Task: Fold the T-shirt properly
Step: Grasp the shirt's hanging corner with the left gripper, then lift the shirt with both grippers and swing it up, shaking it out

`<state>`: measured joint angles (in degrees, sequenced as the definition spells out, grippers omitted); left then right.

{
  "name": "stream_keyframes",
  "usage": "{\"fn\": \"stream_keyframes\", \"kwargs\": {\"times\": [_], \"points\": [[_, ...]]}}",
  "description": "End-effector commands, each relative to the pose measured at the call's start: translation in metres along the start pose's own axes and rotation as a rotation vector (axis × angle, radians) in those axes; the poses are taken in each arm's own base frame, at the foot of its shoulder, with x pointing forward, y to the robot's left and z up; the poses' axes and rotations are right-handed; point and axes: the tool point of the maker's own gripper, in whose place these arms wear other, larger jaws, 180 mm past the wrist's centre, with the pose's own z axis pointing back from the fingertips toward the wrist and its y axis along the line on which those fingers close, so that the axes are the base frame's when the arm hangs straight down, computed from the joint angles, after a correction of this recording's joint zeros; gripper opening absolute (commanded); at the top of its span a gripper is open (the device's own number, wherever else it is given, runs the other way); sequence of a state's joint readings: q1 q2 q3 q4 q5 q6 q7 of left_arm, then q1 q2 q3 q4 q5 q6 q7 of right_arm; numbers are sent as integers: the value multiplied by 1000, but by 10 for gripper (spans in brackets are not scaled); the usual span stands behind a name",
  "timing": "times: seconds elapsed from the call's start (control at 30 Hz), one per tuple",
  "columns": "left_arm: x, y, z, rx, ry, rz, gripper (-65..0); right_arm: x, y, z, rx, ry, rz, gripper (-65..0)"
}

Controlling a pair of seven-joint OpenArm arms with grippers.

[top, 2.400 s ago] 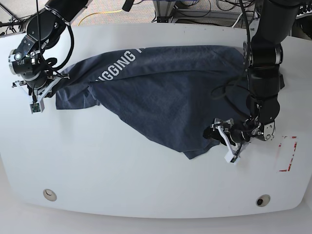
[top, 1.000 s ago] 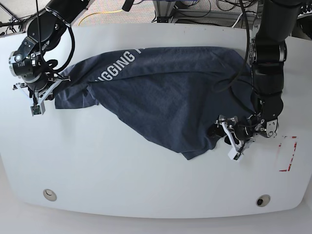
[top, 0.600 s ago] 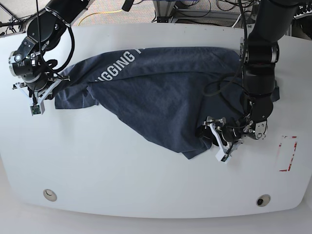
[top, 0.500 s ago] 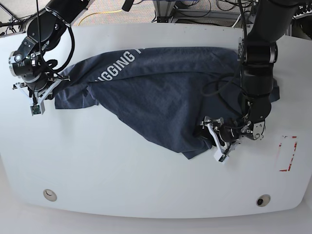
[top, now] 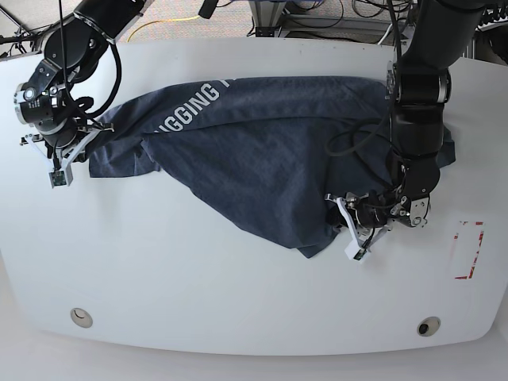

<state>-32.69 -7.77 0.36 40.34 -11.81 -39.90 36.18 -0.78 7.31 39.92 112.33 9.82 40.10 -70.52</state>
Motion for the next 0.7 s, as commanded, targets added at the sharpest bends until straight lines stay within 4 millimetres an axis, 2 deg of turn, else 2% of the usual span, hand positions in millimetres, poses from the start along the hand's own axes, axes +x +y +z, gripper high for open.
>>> {"fn": "stream_keyframes", "kwargs": {"times": [0.0,0.07,0.13,0.17,0.27,0.33,0.43,0.5,0.67], "points": [[27,4,7,9,-63,-15,-650,16,-7,4,-18,-52,11,-650],[29,5,9,13,-69,-16,-650,22,-8,5,-21,-67,9,-650],[39,8,15,26,-97,-29,-650,25,-8,5,-22,-74,7,-650],[46,11,22,40,-119,-36,-650,27,-10,5,-25,-80,9,-650],[48,28,45,99,-138,-30,-650,42,-12,7,-32,-114,6,-650],[60,32,60,133,-167,-47,-650,52,-15,8,-38,-139,3,-650],[84,35,88,196,-203,-118,-650,78,-14,11,-37,-192,32,-650],[90,34,100,225,-207,-148,-650,94,-16,14,-45,-214,82,-650],[111,44,147,335,-276,-185,-650,139,-16,25,-59,-300,156,-650]]}}
